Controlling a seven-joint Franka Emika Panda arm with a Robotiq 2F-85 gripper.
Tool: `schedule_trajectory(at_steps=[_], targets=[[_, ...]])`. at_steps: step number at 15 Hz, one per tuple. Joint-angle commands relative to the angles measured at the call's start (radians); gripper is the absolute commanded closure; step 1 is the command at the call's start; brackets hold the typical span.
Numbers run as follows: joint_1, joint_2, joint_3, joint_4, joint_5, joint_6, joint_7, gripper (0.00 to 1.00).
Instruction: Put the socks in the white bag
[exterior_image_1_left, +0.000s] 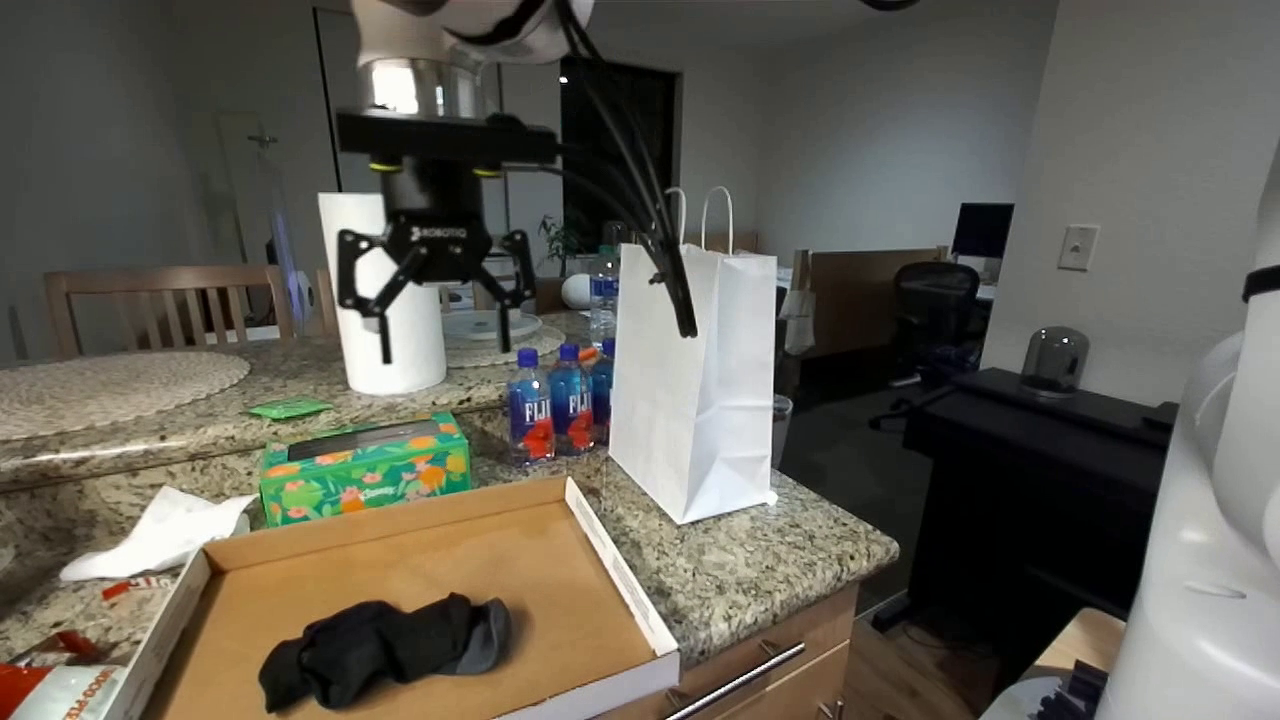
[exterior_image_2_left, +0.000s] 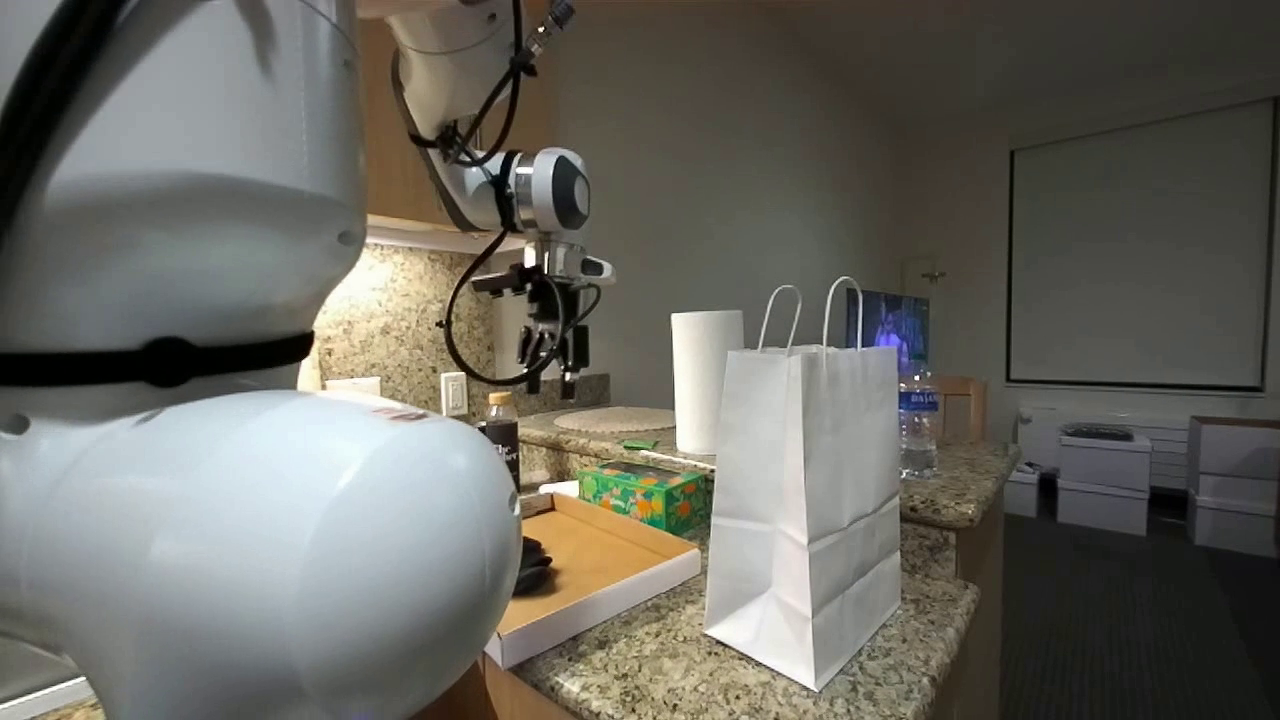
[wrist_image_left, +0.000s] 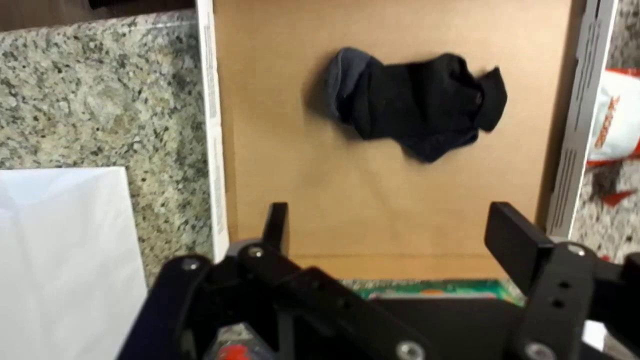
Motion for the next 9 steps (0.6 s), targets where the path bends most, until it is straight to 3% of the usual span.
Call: schedule_trajectory(at_steps=[1, 5, 9], targets=[[0.079, 0.1, 0.043, -0.008, -0.057, 0.029, -0.029, 0.0], [0.145, 0.211, 0.034, 0.016, -0.128, 0.049, -0.046, 0.0], [0.163, 0.301, 0.007, 0.034, -0.201, 0.09, -0.117, 0.0]])
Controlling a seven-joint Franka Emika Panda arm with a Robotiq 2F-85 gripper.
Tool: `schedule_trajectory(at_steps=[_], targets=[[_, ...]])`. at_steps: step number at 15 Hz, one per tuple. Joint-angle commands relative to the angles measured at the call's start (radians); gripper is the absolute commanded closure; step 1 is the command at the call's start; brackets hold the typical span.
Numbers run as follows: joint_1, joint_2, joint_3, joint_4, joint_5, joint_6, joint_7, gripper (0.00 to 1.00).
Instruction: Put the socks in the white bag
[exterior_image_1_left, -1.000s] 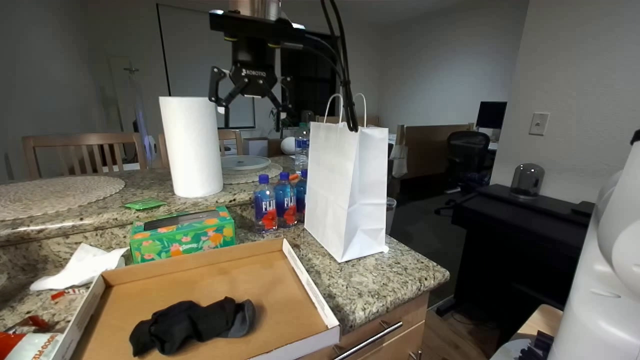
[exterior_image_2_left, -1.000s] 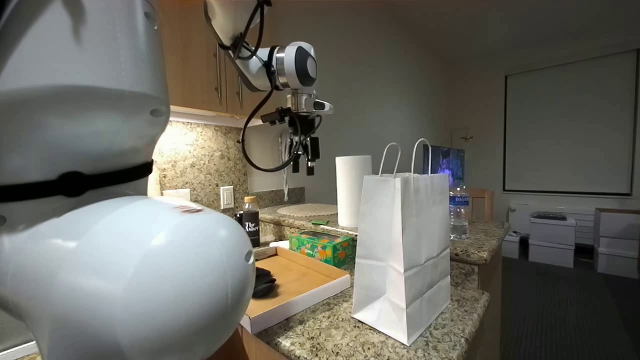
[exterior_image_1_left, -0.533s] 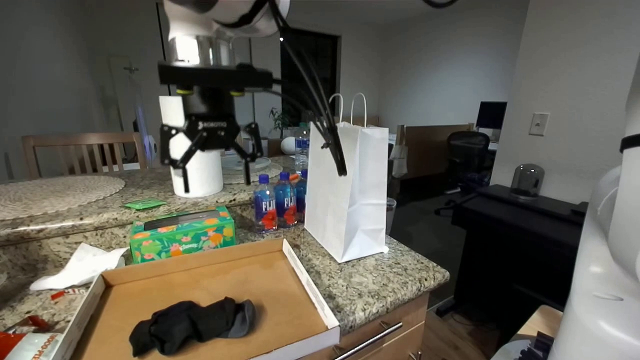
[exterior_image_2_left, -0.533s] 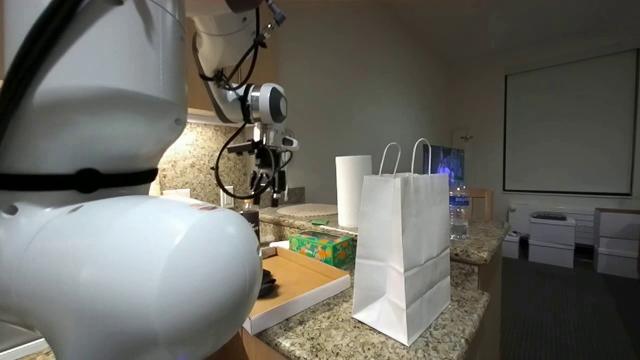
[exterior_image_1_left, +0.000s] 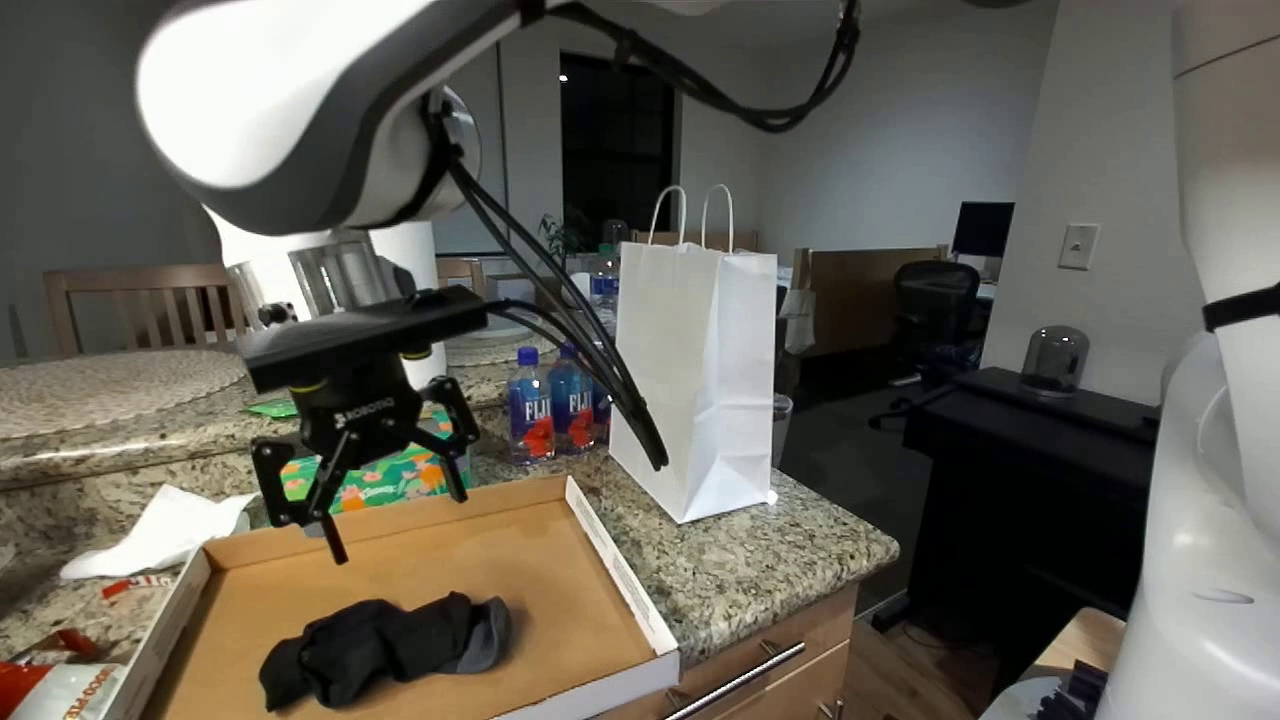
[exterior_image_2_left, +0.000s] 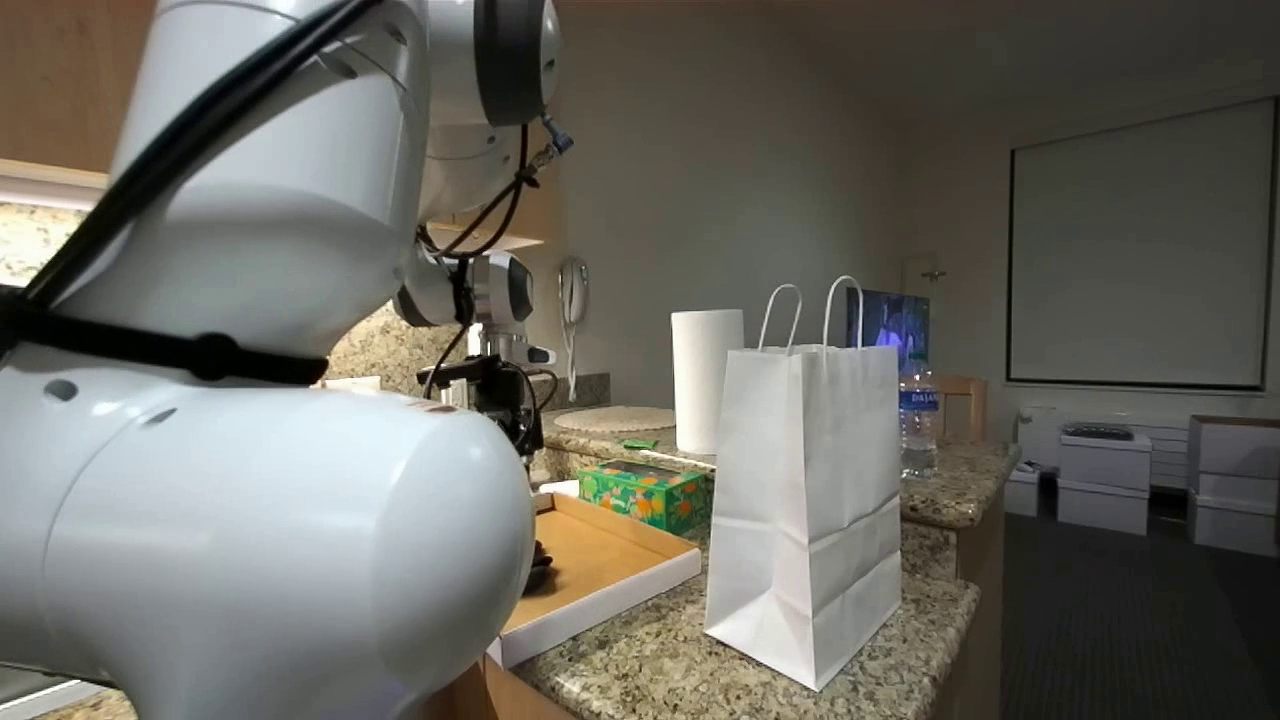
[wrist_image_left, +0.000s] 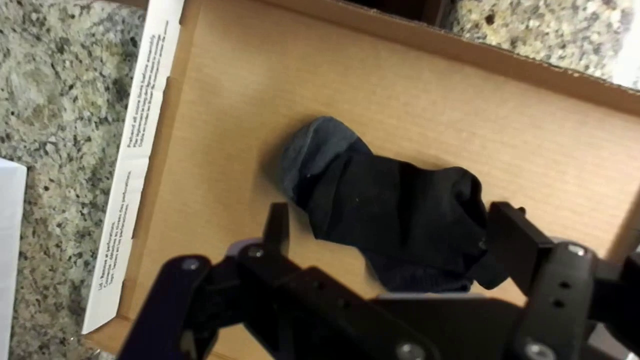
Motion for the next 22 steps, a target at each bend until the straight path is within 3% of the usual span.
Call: schedule_trajectory(at_steps=[1, 5, 11, 22], targets=[[0.01, 0.075, -0.027, 0.03, -0.032, 0.046, -0.112, 0.0], [0.02, 0.141, -0.044, 0.065, -0.024, 0.114, -0.229, 0.0], [0.064, 0.247, -0.08, 0.157, -0.063, 0.234, -0.304, 0.0], [0.092, 0.453, -0.113, 0.353, -0.056, 0.149, -0.478, 0.0]])
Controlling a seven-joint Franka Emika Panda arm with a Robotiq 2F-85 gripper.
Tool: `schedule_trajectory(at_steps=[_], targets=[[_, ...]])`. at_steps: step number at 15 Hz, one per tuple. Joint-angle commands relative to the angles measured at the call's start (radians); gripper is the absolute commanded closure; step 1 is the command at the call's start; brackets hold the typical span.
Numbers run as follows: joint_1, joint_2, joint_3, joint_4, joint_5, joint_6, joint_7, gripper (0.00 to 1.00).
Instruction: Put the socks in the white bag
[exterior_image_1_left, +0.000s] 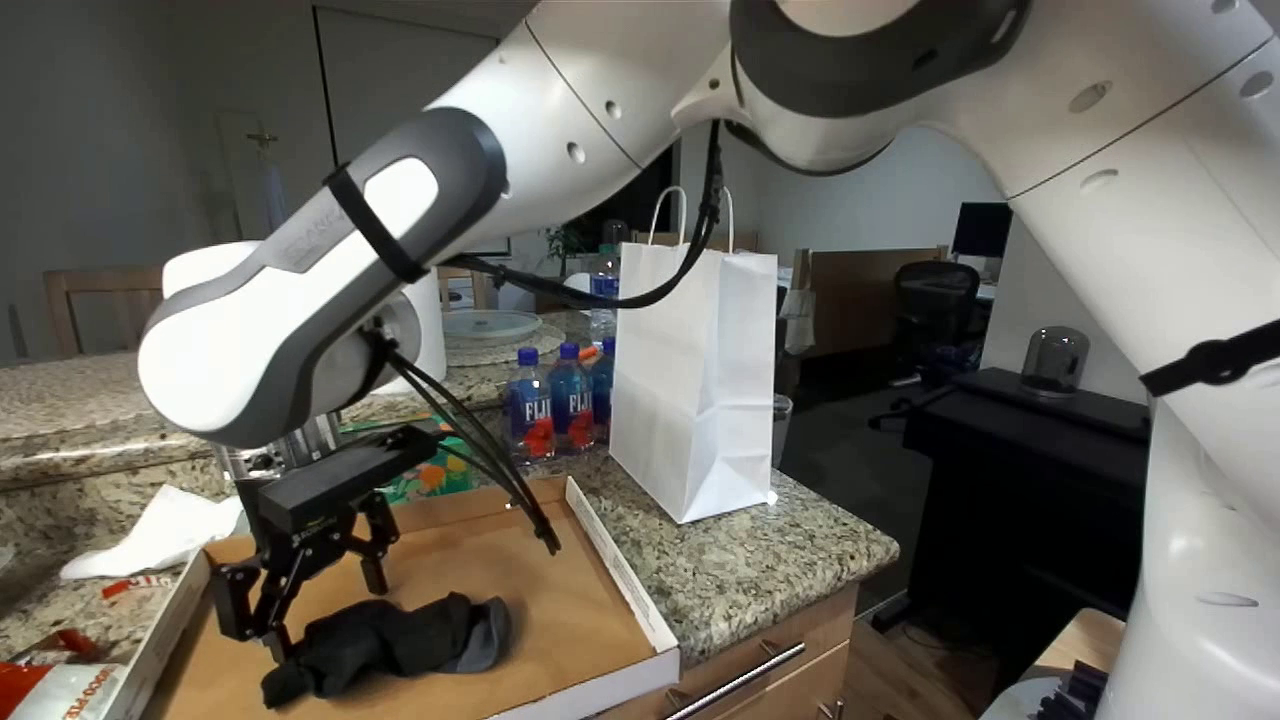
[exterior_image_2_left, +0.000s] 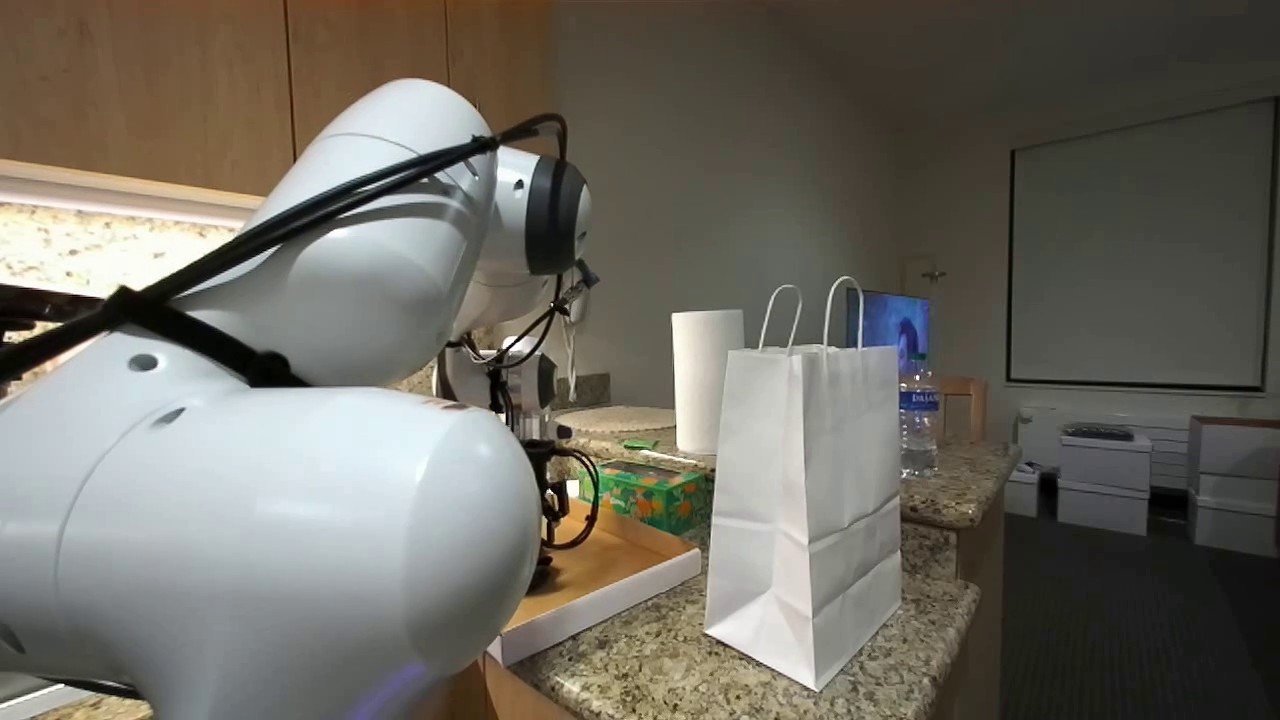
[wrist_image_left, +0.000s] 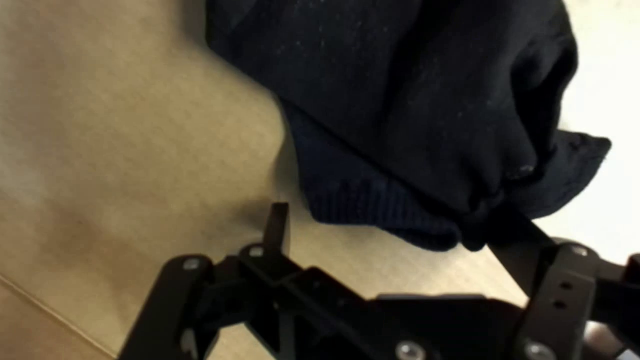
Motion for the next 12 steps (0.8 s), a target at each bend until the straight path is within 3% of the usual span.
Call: schedule_trajectory(at_steps=[1, 2, 4, 12], targets=[[0.012, 0.037, -0.015, 0.062, -0.008, -0.049, -0.064, 0.0], [0.008, 0.036, -0.012, 0.072, -0.003, -0.064, -0.077, 0.25], [0.005, 0.027, -0.016, 0.077, -0.004, -0.083, -0.086, 0.32], [-0.006, 0.013, -0.035, 0.11, 0.003, -0.153, -0.076, 0.85]])
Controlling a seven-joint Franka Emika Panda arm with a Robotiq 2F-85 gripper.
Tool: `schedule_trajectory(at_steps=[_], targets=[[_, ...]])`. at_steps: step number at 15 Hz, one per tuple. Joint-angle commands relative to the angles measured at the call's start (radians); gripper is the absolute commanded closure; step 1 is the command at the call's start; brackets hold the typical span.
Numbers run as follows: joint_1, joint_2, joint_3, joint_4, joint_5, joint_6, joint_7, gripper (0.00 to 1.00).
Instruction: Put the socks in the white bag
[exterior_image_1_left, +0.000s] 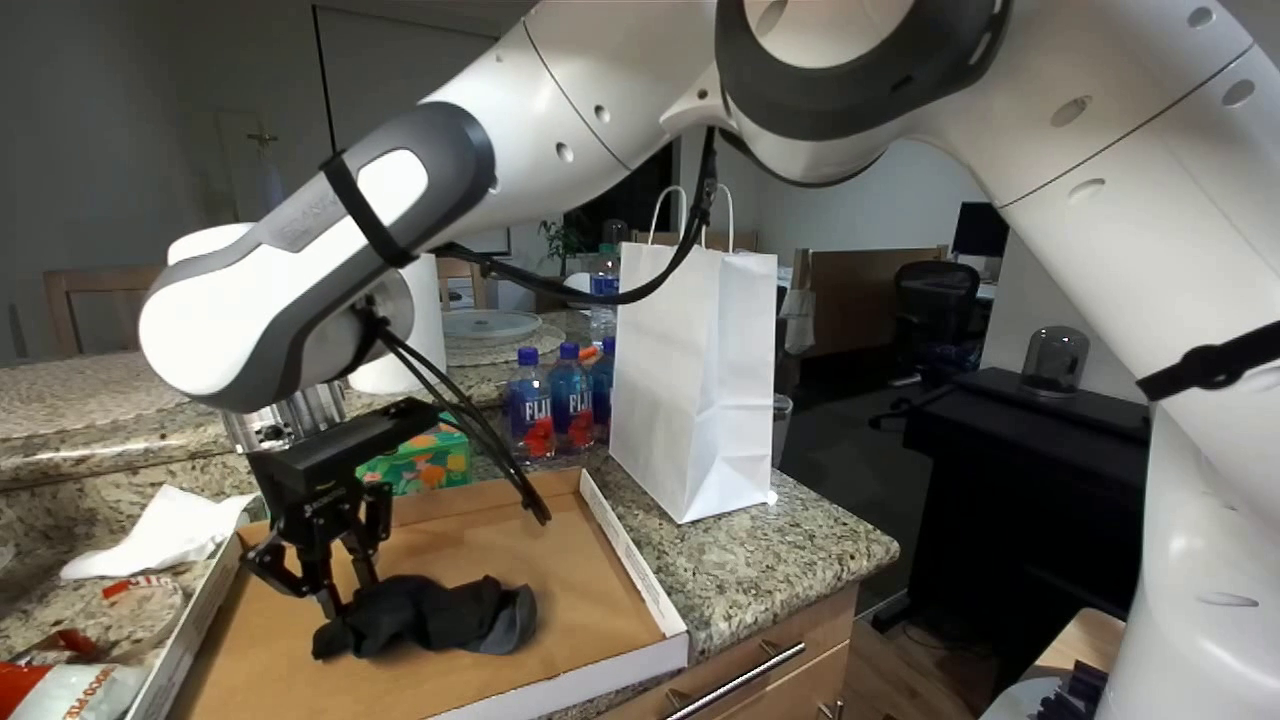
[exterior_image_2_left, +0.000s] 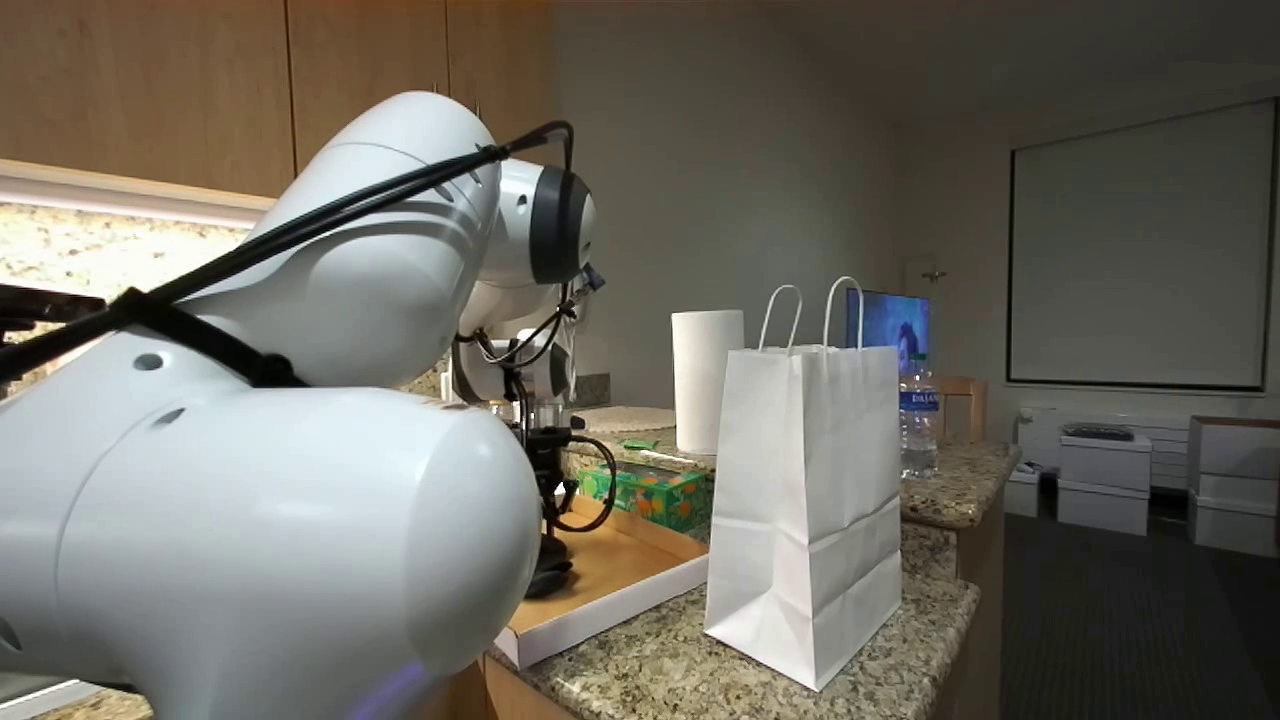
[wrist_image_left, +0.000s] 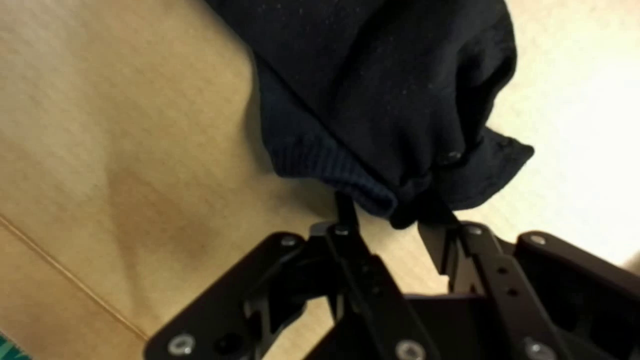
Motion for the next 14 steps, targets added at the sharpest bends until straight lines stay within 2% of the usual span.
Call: schedule_trajectory(at_steps=[1, 5, 6, 7, 9, 14], targets=[[-0.008, -0.014, -0.011, 0.015, 0.004, -0.039, -0.02, 0.91], [-0.011, -0.026, -0.021, 0.033, 0.009, -0.058, -0.008, 0.97], [-0.016, -0.033, -0.02, 0.034, 0.017, -0.055, -0.004, 0.92], [-0.015, -0.039, -0.022, 0.036, 0.019, -0.055, 0.008, 0.7], [-0.014, -0.061, -0.019, 0.026, 0.024, -0.046, 0.019, 0.64], [-0.005, -0.103, -0.009, -0.027, 0.054, -0.028, 0.077, 0.33]])
